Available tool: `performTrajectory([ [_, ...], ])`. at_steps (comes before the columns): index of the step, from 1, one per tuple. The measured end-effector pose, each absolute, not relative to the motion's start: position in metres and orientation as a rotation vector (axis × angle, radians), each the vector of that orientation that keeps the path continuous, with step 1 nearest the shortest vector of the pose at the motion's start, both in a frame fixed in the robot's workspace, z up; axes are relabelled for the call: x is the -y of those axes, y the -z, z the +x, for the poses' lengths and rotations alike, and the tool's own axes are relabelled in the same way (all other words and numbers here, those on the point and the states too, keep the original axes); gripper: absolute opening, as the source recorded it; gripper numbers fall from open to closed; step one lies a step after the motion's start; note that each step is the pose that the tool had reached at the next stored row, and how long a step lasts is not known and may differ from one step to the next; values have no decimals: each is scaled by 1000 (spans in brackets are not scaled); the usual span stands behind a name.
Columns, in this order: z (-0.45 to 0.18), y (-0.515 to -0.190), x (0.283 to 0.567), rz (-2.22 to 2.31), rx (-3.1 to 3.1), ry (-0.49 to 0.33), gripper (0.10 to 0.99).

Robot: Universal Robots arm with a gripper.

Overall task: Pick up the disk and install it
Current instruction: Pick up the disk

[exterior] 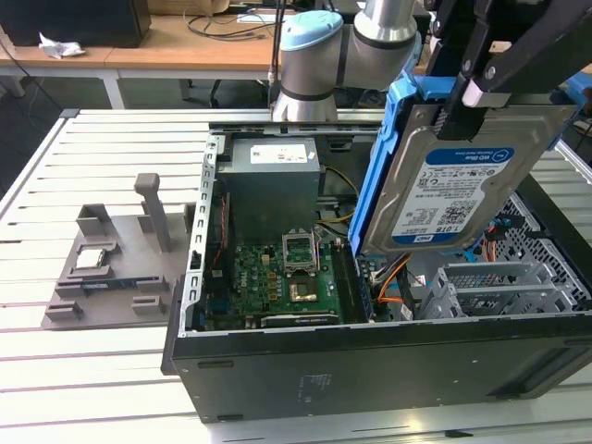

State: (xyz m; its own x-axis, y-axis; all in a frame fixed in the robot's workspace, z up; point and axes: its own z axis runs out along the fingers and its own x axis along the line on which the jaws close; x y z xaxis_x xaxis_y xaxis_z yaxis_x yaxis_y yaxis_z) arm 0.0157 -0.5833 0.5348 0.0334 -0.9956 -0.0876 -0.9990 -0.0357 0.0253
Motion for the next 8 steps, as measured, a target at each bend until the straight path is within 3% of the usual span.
performTrajectory([
  [8, 33, -530, 583, -2227, -2151, -125, 365],
])
